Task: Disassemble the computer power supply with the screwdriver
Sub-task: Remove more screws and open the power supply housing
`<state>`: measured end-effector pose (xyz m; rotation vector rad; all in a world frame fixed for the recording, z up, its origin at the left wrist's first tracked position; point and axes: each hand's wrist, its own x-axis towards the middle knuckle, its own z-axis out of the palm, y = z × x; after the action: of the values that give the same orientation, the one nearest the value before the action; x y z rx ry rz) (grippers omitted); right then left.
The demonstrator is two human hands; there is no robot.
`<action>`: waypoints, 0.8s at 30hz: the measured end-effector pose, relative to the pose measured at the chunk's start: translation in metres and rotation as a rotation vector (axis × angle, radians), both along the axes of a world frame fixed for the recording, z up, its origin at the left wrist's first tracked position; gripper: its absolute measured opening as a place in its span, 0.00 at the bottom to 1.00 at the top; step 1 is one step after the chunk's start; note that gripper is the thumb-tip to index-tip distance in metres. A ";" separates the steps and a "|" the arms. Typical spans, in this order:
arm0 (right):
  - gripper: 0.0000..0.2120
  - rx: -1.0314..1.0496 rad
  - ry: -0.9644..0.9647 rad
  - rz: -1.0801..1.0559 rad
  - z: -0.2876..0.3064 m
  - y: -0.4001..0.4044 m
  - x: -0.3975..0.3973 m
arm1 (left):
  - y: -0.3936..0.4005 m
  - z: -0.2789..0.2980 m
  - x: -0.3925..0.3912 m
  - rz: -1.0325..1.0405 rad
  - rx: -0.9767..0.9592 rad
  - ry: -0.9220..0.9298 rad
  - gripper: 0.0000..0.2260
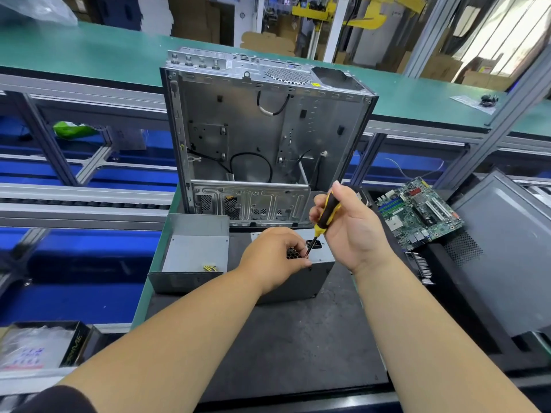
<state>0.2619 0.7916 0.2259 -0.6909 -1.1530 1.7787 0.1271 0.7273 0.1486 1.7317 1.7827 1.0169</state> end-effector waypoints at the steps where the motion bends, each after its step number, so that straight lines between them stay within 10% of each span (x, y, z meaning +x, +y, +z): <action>1: 0.08 -0.003 0.005 0.007 0.001 0.001 0.001 | 0.000 0.000 0.000 -0.002 0.000 0.000 0.09; 11: 0.29 0.030 -0.049 0.072 0.003 -0.001 -0.007 | 0.000 0.001 0.000 0.002 0.010 0.033 0.09; 17: 0.11 0.050 -0.051 0.034 0.004 -0.003 -0.008 | -0.001 0.001 0.000 0.002 0.000 0.029 0.10; 24: 0.15 0.093 -0.119 -0.005 0.008 0.001 0.001 | 0.000 0.001 0.000 0.007 -0.006 0.031 0.08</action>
<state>0.2627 0.7927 0.2338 -0.7520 -1.3041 1.6865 0.1270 0.7274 0.1494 1.7475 1.8097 0.9914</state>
